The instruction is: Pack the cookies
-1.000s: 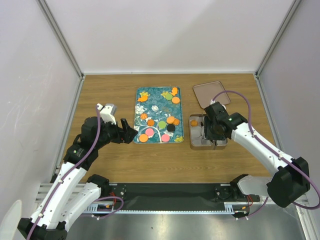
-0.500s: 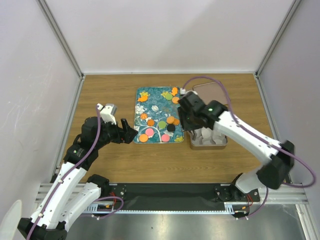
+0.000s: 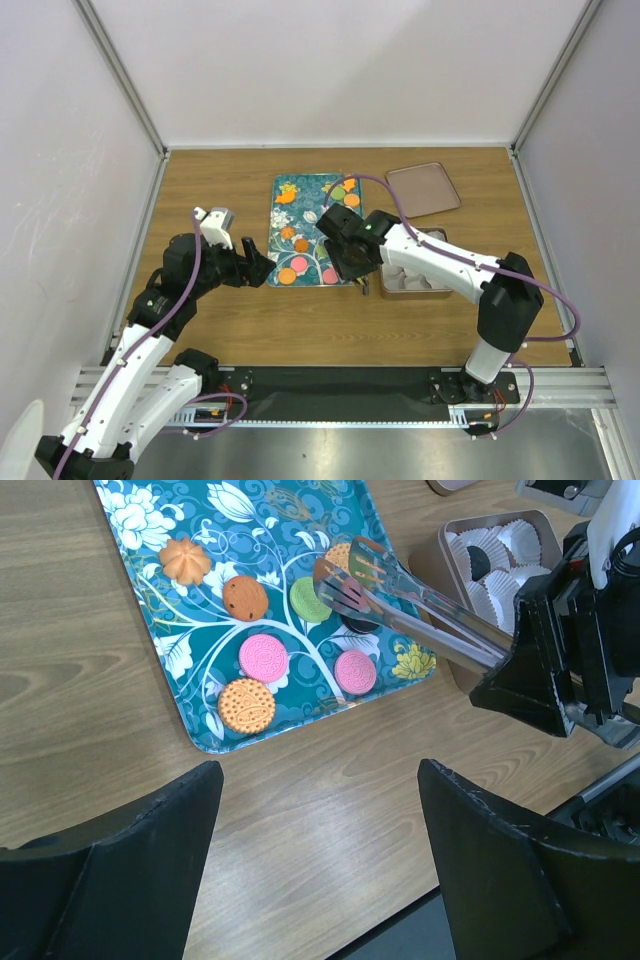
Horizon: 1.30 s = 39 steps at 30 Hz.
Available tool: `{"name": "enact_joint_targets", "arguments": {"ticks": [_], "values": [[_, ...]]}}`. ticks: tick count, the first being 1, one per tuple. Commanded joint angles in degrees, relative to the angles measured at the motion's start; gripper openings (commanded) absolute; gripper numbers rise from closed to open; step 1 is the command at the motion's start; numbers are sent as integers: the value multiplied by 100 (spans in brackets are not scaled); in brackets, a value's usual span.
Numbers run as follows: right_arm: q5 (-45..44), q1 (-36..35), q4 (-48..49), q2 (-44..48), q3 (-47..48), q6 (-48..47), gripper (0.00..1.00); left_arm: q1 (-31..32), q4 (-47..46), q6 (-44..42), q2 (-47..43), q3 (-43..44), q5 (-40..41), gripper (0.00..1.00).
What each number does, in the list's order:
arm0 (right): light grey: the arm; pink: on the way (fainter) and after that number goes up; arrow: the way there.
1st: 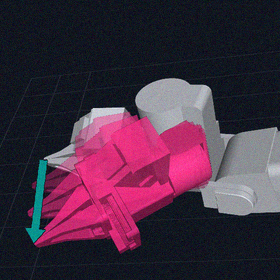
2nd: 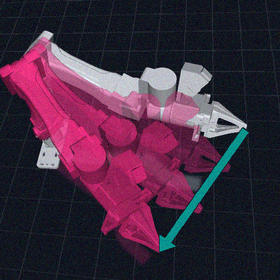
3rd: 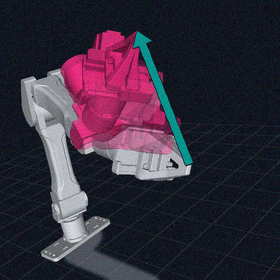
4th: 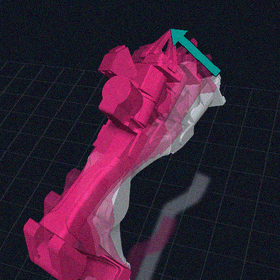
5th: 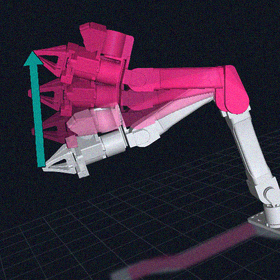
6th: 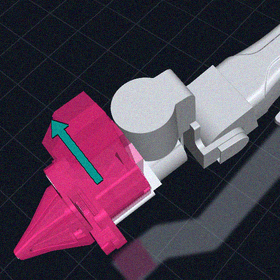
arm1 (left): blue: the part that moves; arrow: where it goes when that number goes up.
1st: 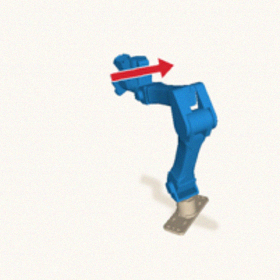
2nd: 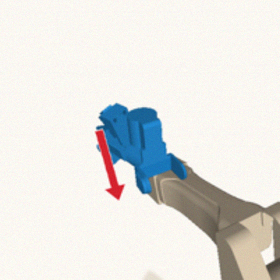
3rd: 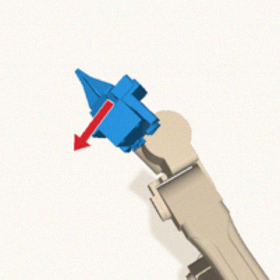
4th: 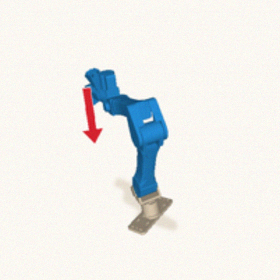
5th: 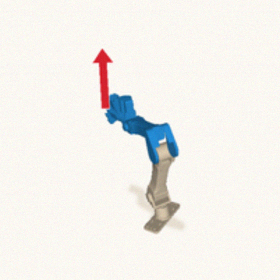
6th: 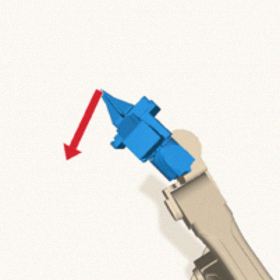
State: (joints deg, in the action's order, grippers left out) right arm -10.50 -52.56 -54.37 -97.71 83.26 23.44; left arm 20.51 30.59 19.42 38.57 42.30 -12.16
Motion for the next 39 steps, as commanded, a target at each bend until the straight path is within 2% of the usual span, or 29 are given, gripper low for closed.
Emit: {"name": "enact_joint_targets", "arguments": {"ticks": [1,21,39], "values": [[74,17,234,24,41,-77,48,49,-141,-61,-25,-12,21,86],[277,-9,419,-283,-179,-147,48,49,-141,-52,-7,-20,47,86],[101,-44,41,-679,392,-305,47,49,-141,-61,-77,-20,39,86]]}}
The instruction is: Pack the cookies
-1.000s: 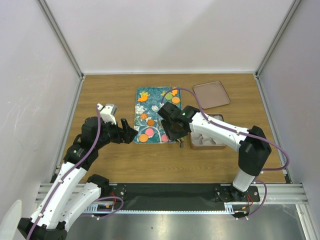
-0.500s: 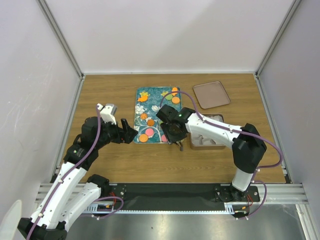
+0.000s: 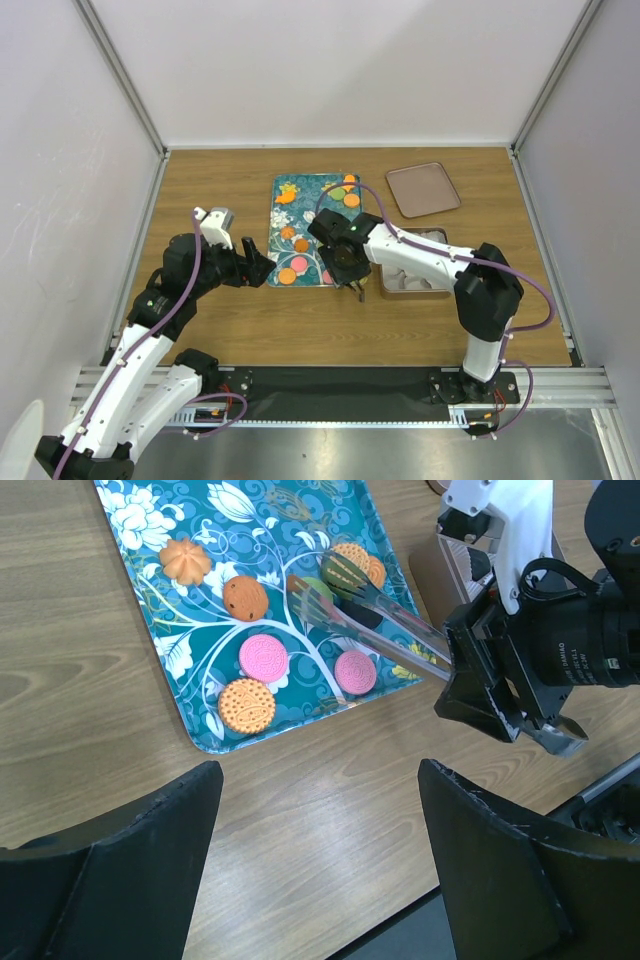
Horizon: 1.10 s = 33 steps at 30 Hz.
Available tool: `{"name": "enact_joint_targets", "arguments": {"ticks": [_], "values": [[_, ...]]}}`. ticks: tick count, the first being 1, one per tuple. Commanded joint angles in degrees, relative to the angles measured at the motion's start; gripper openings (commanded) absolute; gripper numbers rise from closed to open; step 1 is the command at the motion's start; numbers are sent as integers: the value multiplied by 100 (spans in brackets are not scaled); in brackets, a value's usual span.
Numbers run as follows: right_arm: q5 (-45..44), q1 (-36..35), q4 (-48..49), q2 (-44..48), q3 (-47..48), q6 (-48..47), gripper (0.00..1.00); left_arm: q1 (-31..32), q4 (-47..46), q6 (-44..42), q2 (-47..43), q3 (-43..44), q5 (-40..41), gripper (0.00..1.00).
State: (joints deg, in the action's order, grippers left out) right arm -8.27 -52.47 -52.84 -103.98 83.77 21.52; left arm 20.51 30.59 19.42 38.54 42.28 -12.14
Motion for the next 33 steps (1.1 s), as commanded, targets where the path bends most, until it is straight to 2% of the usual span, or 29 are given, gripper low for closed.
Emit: {"name": "enact_joint_targets", "arguments": {"ticks": [1,23,33], "values": [[-122,-53,-139,-52,368,-130,47,49,-141,-52,-66,-18,19,86],[-113,-53,-631,-377,904,-297,47,76,-150,-52,-128,-18,-8,86],[72,52,-622,-193,896,-297,42,93,-141,-52,-137,-18,-8,86]]}}
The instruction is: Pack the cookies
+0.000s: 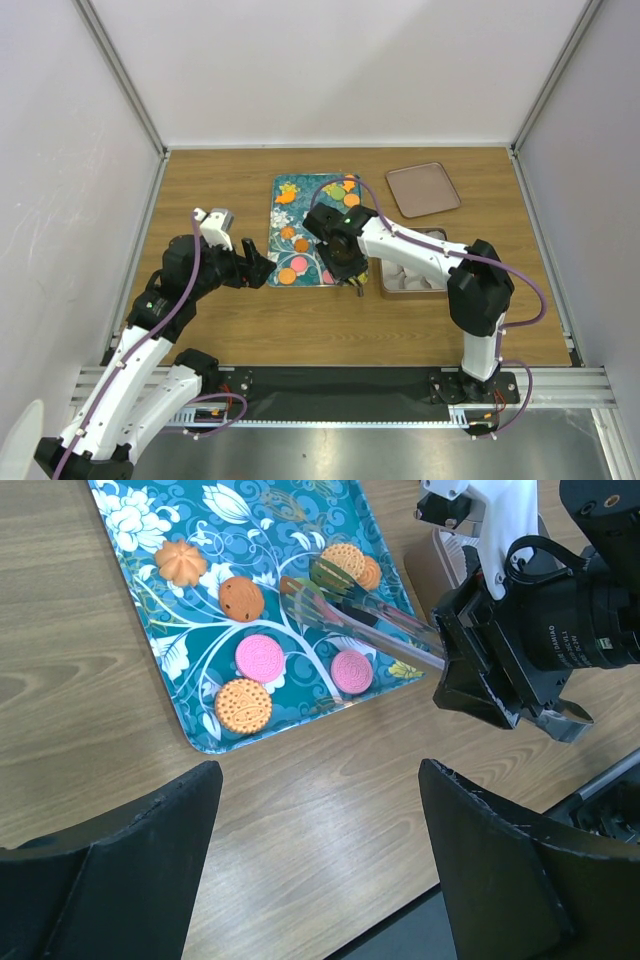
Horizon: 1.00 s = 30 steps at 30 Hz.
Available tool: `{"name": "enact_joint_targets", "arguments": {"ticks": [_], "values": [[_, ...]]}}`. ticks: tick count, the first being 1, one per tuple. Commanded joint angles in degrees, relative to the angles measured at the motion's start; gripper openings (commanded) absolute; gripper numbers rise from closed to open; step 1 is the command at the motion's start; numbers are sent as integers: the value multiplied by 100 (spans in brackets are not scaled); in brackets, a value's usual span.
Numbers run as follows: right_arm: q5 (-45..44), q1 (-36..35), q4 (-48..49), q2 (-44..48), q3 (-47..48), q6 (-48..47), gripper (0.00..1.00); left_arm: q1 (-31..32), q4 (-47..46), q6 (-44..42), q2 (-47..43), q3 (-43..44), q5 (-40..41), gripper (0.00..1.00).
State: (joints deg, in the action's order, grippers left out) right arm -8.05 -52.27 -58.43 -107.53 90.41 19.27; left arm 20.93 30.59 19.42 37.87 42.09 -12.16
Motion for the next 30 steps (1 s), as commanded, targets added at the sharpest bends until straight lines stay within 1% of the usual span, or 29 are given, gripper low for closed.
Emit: {"name": "enact_joint_targets", "arguments": {"ticks": [1,5,16,24,30], "values": [[41,59,-71,179,240,-81,40,52,-141,-52,-69,1,-5,86],[-20,103,-98,276,301,-64,39,61,-132,-52,-69,1,3,86],[-240,235,-168,812,354,51,38,61,-132,-52,-43,1,30,86],[-214,340,-160,1119,232,156,38,61,-132,-52,-25,1,30,86],[-284,402,-159,1374,65,402,38,61,-150,-61,71,-7,12,86]]}}
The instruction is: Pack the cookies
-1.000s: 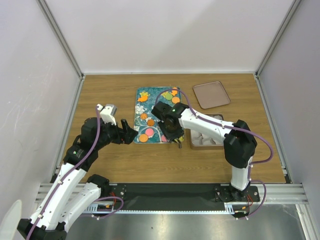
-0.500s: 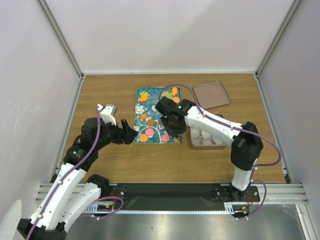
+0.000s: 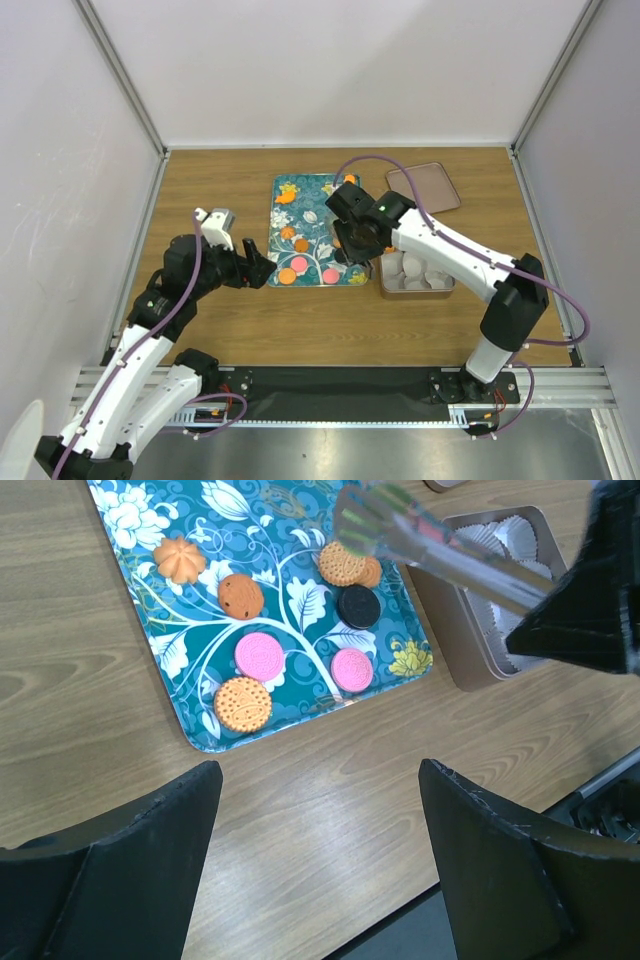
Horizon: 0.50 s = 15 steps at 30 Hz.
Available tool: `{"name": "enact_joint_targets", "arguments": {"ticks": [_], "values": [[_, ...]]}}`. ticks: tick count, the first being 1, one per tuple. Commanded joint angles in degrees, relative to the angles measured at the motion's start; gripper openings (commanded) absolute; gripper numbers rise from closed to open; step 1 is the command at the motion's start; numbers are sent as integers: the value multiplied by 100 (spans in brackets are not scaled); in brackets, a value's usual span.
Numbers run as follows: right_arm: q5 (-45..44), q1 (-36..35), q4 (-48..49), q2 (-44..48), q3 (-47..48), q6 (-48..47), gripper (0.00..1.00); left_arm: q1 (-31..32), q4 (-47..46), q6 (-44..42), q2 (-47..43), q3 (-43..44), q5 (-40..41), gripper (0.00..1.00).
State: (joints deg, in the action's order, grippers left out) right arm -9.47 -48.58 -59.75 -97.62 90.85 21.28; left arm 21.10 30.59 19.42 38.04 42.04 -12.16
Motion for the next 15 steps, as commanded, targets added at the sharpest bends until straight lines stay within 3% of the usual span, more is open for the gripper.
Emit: {"name": "enact_joint_targets", "arguments": {"ticks": [1,7,15], "values": [[-168,93,-54,506,-14,236,38,43,-141,-52,80,-3,21,86],[-379,375,-300,1209,-330,614,39,87,-150,-44,195,-12,-5,86],[-485,1314,-573,2342,-1410,1036,39,157,-150,-35,335,-3,-32,85]]}}
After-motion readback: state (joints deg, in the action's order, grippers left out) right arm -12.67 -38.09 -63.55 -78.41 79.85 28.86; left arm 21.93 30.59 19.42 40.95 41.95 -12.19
